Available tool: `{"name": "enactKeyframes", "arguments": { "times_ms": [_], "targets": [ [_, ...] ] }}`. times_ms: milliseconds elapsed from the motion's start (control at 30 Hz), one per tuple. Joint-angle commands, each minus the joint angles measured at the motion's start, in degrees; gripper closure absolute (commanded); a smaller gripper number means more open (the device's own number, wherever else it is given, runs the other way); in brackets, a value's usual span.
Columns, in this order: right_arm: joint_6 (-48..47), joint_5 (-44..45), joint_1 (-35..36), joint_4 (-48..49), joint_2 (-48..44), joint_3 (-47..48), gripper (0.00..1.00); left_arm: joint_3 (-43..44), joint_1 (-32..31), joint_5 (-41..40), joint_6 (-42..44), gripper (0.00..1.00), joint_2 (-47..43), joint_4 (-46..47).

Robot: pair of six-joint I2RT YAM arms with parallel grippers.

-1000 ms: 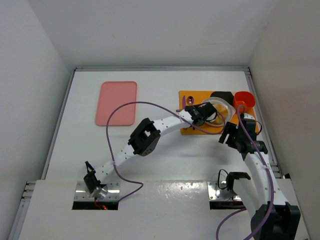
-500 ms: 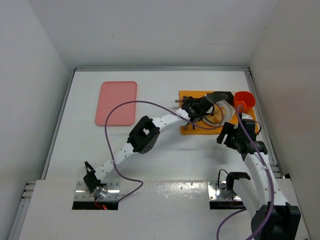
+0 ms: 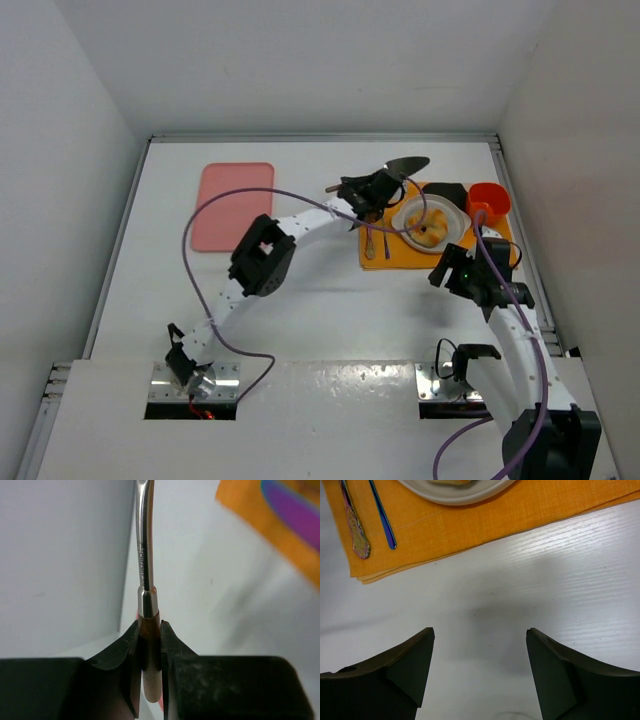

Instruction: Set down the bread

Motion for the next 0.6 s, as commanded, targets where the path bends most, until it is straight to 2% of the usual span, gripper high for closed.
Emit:
{"name": "enactKeyframes", "arguments": {
  "times_ms": [0, 33, 67, 100, 133, 200, 233, 300, 333, 433, 567],
  "targets": [
    [1.3, -1.4, 0.1, 3.6, -0.6, -0.6, 0.26, -8.2, 3.4, 7.8, -17.1, 1.0, -22.2, -11.0],
    [1.3, -1.8, 0.0, 4.3, -0.3, -1.6, 0.26, -13.4, 4.5, 13.1, -19.7, 1.0, -25.3, -17.8],
    [1.1, -2.1, -0.1, 4.4, 0.0, -2.0, 0.25, -16.1, 7.7, 14.9, -24.2, 1.0, -31.4, -20.6],
    [1.1, -2.2, 0.0, 4.4, 0.4, -2.0, 0.23, -18.7, 7.8, 17.1, -24.2, 1.0, -34.4, -23.2],
    [1.0, -2.3, -0.1, 4.4, 0.6, -2.3, 0.23, -23.9, 12.6, 20.7, -28.4, 1.0, -37.3, -27.4],
    [1.0, -1.8, -0.3, 4.0, 0.7, -2.8, 0.22, -29.2, 19.0, 24.3, -31.8, 1.0, -43.1, -30.0],
    [1.1, -1.6, -0.4, 3.8, 0.6, -3.4, 0.21, -35.3, 26.2, 26.9, -33.3, 1.0, -48.5, -30.7],
    [2.4, 0.0, -0.5, 4.0, 0.2, -4.5, 0.19, -41.9, 33.3, 27.4, -33.3, 1.0, -53.5, -30.7],
    [2.7, 0.4, -0.5, 4.3, 0.1, -5.2, 0.19, -47.9, 39.5, 28.5, -33.8, 1.0, -55.5, -30.2],
    [4.2, 1.1, -0.5, 5.8, 0.4, -6.3, 0.18, -59.2, 49.4, 30.3, -35.0, 1.0, -61.3, -27.8],
    [4.9, -0.2, -0.7, 7.4, 2.7, -5.1, 0.18, -69.2, 58.3, 33.2, -35.8, 1.0, -62.1, -25.9]
  ]
}}
